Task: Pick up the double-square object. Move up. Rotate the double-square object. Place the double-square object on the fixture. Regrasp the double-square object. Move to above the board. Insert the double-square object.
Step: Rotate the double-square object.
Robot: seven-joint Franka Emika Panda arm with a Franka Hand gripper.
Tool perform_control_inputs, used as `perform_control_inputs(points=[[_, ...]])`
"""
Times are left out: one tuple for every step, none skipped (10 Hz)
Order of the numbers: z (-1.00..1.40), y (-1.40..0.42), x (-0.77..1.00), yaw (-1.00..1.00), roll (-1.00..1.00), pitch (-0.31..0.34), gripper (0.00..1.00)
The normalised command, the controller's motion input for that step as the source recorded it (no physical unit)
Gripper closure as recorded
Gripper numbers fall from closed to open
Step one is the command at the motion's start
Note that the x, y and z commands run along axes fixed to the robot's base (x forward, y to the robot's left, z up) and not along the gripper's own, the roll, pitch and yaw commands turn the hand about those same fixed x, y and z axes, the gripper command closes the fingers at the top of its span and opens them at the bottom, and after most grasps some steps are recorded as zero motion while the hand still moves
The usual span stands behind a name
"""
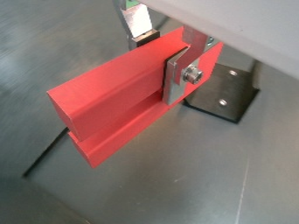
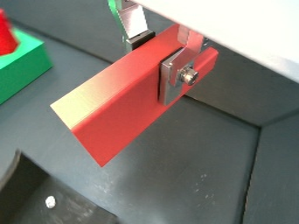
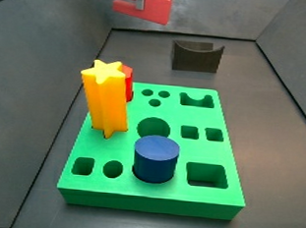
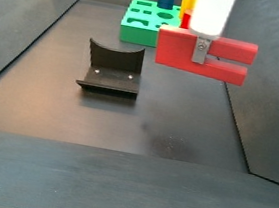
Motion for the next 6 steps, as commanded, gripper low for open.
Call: perform_control_inputs(points=[[-0.02, 0.02, 0.01, -1.00, -0.01, -0.003, 1.00], [-0.02, 0.02, 0.01, -1.00, -0.01, -0.004, 1.00], [-0.02, 0.02, 0.01, -1.00, -0.01, -0.004, 1.00], [-0.02, 0.02, 0.01, -1.00, -0.01, -0.004, 1.00], [-0.02, 0.02, 0.01, -1.00, -0.02, -0.004, 1.00], [-0.02, 0.02, 0.01, -1.00, -0.02, -0.004, 1.00]])
